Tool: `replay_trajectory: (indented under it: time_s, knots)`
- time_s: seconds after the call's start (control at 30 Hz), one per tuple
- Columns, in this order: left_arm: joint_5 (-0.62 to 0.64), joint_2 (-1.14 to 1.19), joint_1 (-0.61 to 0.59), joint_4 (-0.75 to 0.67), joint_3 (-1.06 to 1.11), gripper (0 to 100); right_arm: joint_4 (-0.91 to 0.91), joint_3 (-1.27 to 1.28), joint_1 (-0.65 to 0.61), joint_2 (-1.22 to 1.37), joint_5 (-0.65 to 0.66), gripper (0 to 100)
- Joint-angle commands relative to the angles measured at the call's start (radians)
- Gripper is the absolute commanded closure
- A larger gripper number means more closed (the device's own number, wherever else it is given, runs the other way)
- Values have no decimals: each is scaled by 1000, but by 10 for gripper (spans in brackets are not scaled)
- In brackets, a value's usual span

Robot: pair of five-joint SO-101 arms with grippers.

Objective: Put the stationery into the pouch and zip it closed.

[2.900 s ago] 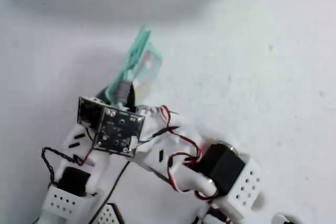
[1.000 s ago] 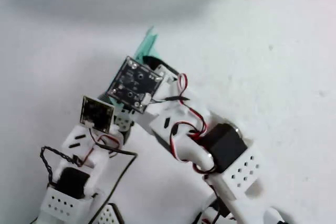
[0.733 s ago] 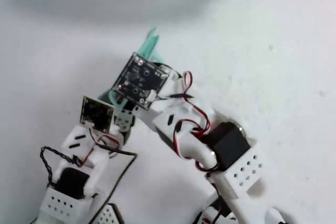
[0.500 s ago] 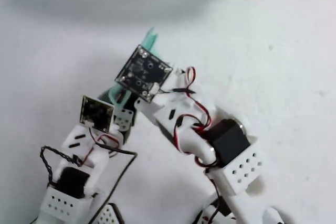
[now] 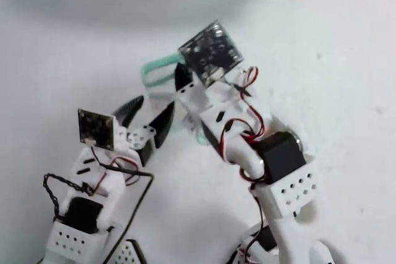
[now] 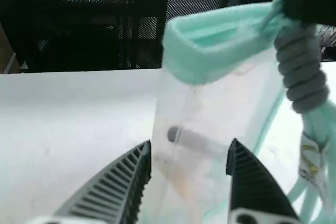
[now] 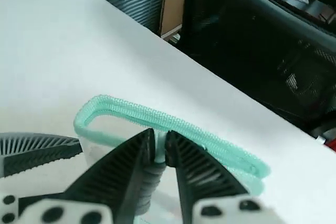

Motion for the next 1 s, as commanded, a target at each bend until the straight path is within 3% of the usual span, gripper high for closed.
replay_trajectory:
  time_s: [0.0, 0.1, 0.2, 0.33, 0.57, 0.97]
  knots:
    - [-12, -5, 42, -71, -40, 809, -7, -8, -21, -12, -23, 980]
    - [-112, -4, 87, -167, 0, 834, 15, -12, -15, -19, -21, 980]
    - [-130, -4, 88, -238, 40, 806, 65, -14, 16, -21, 25, 980]
    - [-130, -1, 88, -196, 14, 732, 128, -14, 50, -22, 72, 980]
    - [-135, 27, 42, -143, -95, 705, 245, -8, 18, -134, 129, 980]
    - [-130, 532, -7, -144, -341, 690, 360, 15, 21, -268, 176, 979]
